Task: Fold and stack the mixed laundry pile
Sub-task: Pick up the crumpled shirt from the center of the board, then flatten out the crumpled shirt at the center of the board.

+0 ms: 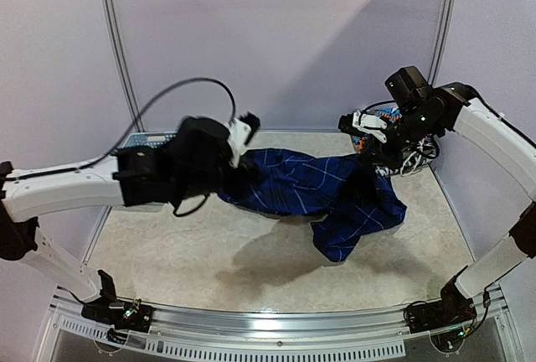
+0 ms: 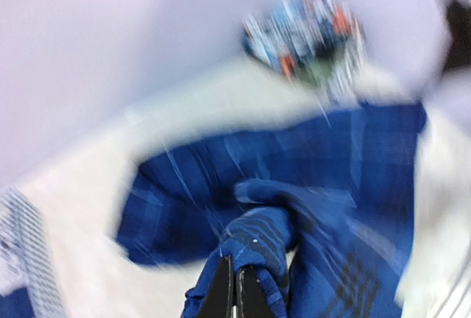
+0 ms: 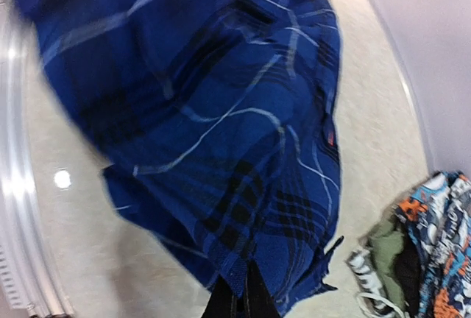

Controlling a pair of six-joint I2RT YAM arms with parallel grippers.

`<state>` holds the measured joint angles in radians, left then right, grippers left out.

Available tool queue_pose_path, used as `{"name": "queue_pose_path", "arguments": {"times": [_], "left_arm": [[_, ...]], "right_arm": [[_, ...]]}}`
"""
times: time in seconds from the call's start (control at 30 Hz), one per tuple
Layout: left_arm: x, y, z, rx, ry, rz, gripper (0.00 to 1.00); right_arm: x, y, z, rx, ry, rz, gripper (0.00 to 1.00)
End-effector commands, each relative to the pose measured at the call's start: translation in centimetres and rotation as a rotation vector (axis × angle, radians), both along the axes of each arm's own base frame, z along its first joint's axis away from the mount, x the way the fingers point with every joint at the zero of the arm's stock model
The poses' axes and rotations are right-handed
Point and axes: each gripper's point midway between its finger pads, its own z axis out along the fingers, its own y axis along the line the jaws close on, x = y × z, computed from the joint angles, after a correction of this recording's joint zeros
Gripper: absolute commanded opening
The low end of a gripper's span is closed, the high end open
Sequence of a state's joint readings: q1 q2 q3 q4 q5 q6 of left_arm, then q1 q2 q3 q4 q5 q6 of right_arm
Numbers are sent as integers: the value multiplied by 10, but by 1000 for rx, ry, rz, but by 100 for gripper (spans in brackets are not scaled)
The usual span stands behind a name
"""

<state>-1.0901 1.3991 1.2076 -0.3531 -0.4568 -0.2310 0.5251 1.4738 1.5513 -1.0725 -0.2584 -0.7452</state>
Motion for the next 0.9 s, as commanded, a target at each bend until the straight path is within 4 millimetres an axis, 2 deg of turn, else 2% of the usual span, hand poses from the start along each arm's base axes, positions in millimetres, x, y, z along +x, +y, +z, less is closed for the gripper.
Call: {"name": "queue_pose_path", "arguments": {"times": [0.0, 0.03, 0.1, 0.13, 0.17, 0.2, 0.23, 0.33, 0.37, 0.4, 0.43, 0.47, 0.5, 0.53, 0.57, 0.6, 0.63, 0.67, 0.77, 0.83, 0.87], "left_arm": [[43, 43, 92, -19, -211, 124, 0], [55, 49, 119, -51, -248, 142, 0], [83, 55, 155, -83, -293, 163, 0], [104, 47, 157, -51, -303, 159, 0], [117, 48, 177, -52, -332, 162, 0], [136, 42, 186, -43, -343, 161, 0], [165, 29, 176, -7, -318, 159, 0], [231, 4, 177, -59, -303, 158, 0], [246, 4, 178, -132, -320, 174, 0], [263, 11, 161, -196, -284, 222, 0], [276, 17, 140, -211, -226, 253, 9], [283, 21, 120, -181, -173, 262, 25], [282, 22, 97, -102, -121, 257, 34], [277, 22, 74, -22, -75, 247, 37], [267, 23, 37, 79, -9, 227, 38], [256, 24, 31, 127, -8, 211, 38], [243, 26, 15, 184, 2, 195, 39], [229, 31, -13, 244, 35, 174, 41], [215, 63, -30, 274, 90, 236, 45], [201, 72, -51, 282, 187, 216, 51], [192, 71, -62, 292, 224, 179, 52]], "right_arm": [[-91, 23, 32, 76, 130, 209, 0], [-100, 26, 44, 107, 141, 232, 0], [-105, 31, 76, 184, 142, 220, 0], [-102, 31, 90, 222, 137, 207, 0], [-92, 30, 101, 263, 135, 176, 0], [-78, 26, 110, 297, 116, 137, 0], [-64, 21, 117, 314, 97, 89, 0], [2, -14, 126, 373, 53, -104, 0], [25, -31, 128, 403, 49, -179, 0], [52, -48, 117, 414, 75, -277, 0], [72, -67, 108, 417, 90, -359, 0], [86, -79, 94, 424, 138, -420, 0], [98, -90, 72, 423, 204, -465, 0], [104, -98, 57, 417, 244, -501, 0], [107, -104, 41, 417, 296, -525, 0], [107, -105, 27, 414, 334, -531, 0], [106, -104, 15, 409, 356, -529, 0], [102, -104, 3, 407, 377, -530, 0], [98, -103, -5, 423, 367, -528, 0], [95, -102, -7, 435, 371, -530, 0], [92, -101, -6, 441, 372, -527, 0]]}}
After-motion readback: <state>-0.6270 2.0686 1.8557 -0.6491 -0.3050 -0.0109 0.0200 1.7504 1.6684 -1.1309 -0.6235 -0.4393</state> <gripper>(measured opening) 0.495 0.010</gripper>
